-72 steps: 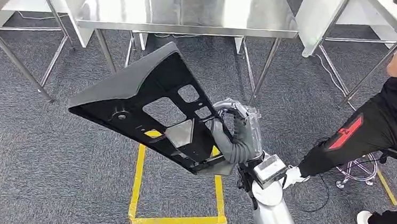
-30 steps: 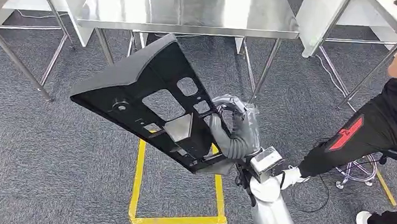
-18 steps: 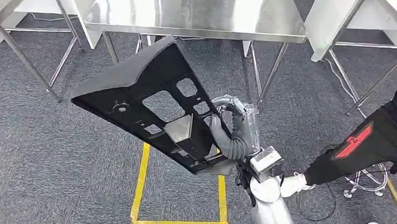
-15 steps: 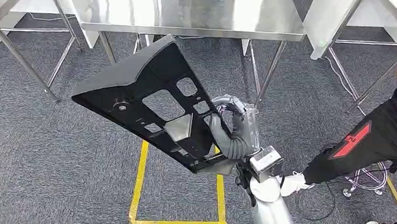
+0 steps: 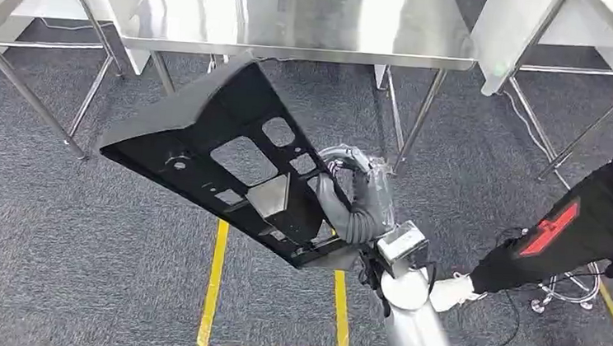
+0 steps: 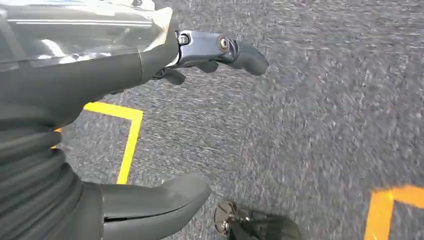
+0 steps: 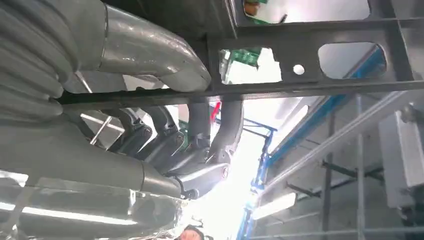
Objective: Take the parts from the cabinet and place them on the table.
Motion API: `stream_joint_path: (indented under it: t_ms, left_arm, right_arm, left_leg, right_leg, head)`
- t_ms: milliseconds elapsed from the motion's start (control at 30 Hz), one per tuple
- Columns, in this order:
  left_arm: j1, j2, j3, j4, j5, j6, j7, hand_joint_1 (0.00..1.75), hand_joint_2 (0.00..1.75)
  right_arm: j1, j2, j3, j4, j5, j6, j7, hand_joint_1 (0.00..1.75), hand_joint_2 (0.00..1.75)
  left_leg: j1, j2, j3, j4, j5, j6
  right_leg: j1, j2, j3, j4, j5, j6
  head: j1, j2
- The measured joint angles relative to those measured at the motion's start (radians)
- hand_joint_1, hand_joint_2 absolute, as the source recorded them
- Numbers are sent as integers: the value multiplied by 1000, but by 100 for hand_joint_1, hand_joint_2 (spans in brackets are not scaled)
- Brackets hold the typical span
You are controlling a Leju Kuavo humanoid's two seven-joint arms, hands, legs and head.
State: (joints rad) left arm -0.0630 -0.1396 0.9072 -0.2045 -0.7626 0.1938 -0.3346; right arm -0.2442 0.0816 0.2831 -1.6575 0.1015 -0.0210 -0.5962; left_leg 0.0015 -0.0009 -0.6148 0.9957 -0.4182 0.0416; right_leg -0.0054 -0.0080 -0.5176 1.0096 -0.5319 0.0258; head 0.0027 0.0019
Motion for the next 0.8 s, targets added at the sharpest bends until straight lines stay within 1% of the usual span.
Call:
stream_joint_path:
  t_ms: [33, 67, 100, 133, 167, 200, 233, 267, 300, 333, 367, 400, 433, 467, 500, 533, 567, 600, 633, 667, 700, 733, 767, 800]
  left_arm:
    - [0, 0, 0, 0, -2, 0, -1, 0, 175]
    - [-3, 0, 0, 0, -2, 0, -1, 0, 175]
    - [-4, 1, 1, 0, -2, 0, -1, 0, 175]
    - [-4, 0, 1, 0, -2, 0, -1, 0, 175]
    - [-4, 0, 1, 0, -2, 0, -1, 0, 175]
    - [-3, -1, 1, 0, -2, 0, -1, 0, 175]
    - [-2, -2, 1, 0, -2, 0, -1, 0, 175]
    - [-2, -3, 2, 0, -2, 0, -1, 0, 175]
    - [-2, -3, 2, 0, -2, 0, -1, 0, 175]
    - [-2, -2, 3, 0, -3, -1, -1, 0, 175]
    - [-3, -2, 4, 0, -3, -2, -2, 0, 175]
    - [-3, -2, 5, 0, -3, -3, -2, 0, 175]
    - [-2, -2, 6, 0, -3, -3, -3, 0, 175]
    - [-3, -2, 7, 0, -2, -4, -3, 0, 175]
    - [-3, 1, 8, -1, -3, -5, -3, 0, 175]
    - [-4, 0, 9, -1, -3, -5, -5, 0, 175]
    - [-4, 0, 9, -1, -3, -6, -5, 0, 175]
    - [-4, 0, 9, -1, -3, -7, -6, 0, 175]
    - [-3, 0, 9, -1, -3, -8, -6, 0, 175]
    - [-1, 0, 10, -1, -3, -10, -6, 0, 175]
    - [-1, 0, 10, -1, -3, -11, -6, 0, 175]
    - [0, 0, 10, -1, -3, -11, -6, 0, 175]
    - [-1, 2, 10, -1, -3, -11, -6, 0, 175]
    - [-1, 2, 10, -1, -3, -11, -6, 0, 175]
  right_arm:
    - [-4, 0, 1, 1, 0, 0, 0, 175, 175]
    - [-7, 0, 2, 3, 1, -1, 1, 175, 175]
    - [-8, -2, 2, 5, 1, -3, 3, 175, 175]
    - [-6, -5, 2, 8, 4, -4, 4, 175, 175]
    - [-5, -6, 2, 11, 4, -5, 5, 175, 175]
    - [-5, -8, 2, 14, 4, -6, 6, 175, 175]
    - [-5, -8, 2, 15, 4, -7, 6, 175, 175]
    - [-6, -10, 2, 15, 4, -8, 6, 175, 175]
    - [-6, -10, 2, 15, 4, -8, 6, 175, 175]
    - [-7, -11, 2, 16, 4, -9, 6, 175, 175]
    - [-9, -11, 2, 18, 4, -10, 7, 175, 175]
    - [-8, -12, 2, 19, 4, -11, 10, 175, 175]
    - [-9, -12, 2, 21, 4, -13, 10, 175, 175]
    - [-9, -13, 2, 21, 4, -14, 10, 175, 175]
    - [-9, -11, 2, 21, 4, -14, 10, 175, 175]
    - [-10, -11, 2, 21, 4, -15, 10, 175, 175]
    - [-10, -11, 2, 21, 4, -17, 10, 175, 175]
    - [-10, -11, 2, 23, 4, -17, 10, 175, 175]
    - [-9, -11, 2, 24, 4, -17, 10, 175, 175]
    - [-9, -11, 2, 27, 4, -18, 11, 175, 175]
    - [-8, -12, 2, 30, 4, -18, 11, 175, 175]
    - [-8, -12, 2, 32, 4, -18, 12, 175, 175]
    - [-8, -12, 2, 32, 4, -19, 12, 175, 175]
    - [-9, -11, 2, 32, 4, -19, 12, 175, 175]
  left_leg:
    - [-1, -2, 11, -10, -1, 4]
    - [-1, -2, 16, -10, -4, 8]
    - [-1, -3, 19, -10, -7, 11]
    - [-2, -6, 23, -10, -14, 12]
    - [-2, -9, 28, -9, -19, 11]
    - [-1, -11, 36, -9, -25, 10]
    - [-1, -14, 44, -9, -31, 7]
    - [0, -16, 56, -9, -38, 3]
    - [1, -19, 65, -8, -46, -1]
    - [-4, -20, 65, -7, -53, -8]
    - [-9, -23, 66, 2, -67, -14]
    - [-9, -21, 67, 1, -71, -19]
    - [-4, -20, 68, 0, -73, -24]
    - [0, -19, 69, 0, -77, -30]
    - [5, -17, 66, 8, -84, -36]
    - [5, -12, 56, 38, -99, -43]
    - [8, -9, 21, 108, -131, -48]
    - [10, -6, -27, 193, -163, -54]
    - [12, -5, -72, 263, -183, -57]
    - [13, -3, -114, 314, -188, -59]
    - [12, -3, -128, 309, -161, -58]
    - [12, -3, -117, 261, -116, -55]
    - [12, -2, -88, 182, -61, -50]
    - [12, -2, -50, 90, -6, -43]
  right_leg:
    - [-2, 2, -17, 40, -11, 0]
    - [-3, 4, -60, 111, -33, -4]
    - [-3, 5, -108, 188, -56, -6]
    - [-3, 6, -169, 279, -76, -4]
    - [-4, 6, -206, 319, -73, 2]
    - [-5, 6, -214, 302, -47, 13]
    - [-7, 6, -198, 244, -7, 26]
    - [-11, 5, -163, 151, 44, 38]
    - [-15, 5, -128, 64, 85, 45]
    - [-17, 4, -107, 4, 108, 43]
    - [-16, 6, -98, -2, 107, 24]
    - [-15, 6, -99, 2, 103, 11]
    - [-12, 7, -99, 4, 99, 2]
    - [-10, 9, -98, 3, 98, -5]
    - [-22, 11, -89, -1, 98, -11]
    - [-21, 10, -83, -1, 92, -19]
    - [-20, 10, -76, -1, 87, -27]
    - [-19, 9, -71, -1, 82, -32]
    - [-17, 8, -68, -1, 78, -36]
    - [-16, 9, -63, -1, 71, -34]
    - [-16, 10, -55, -1, 66, -33]
    - [-16, 11, -46, -1, 59, -31]
    - [-16, 12, -35, -1, 52, -29]
    - [-16, 12, -24, -2, 45, -26]
  head:
    - [0, 0]
    - [2, 0]
    - [2, 0]
    - [3, 0]
    - [2, 0]
    - [2, 0]
    - [2, 0]
    - [2, 0]
    - [3, 0]
    - [4, 0]
    - [2, 0]
    - [1, 0]
    - [2, 0]
    - [1, 0]
    - [2, 0]
    - [0, 0]
    - [-3, 0]
    - [-3, 0]
    - [-2, 0]
    - [-3, 0]
    - [-3, 0]
    - [-3, 0]
    - [-3, 0]
    - [-3, 0]
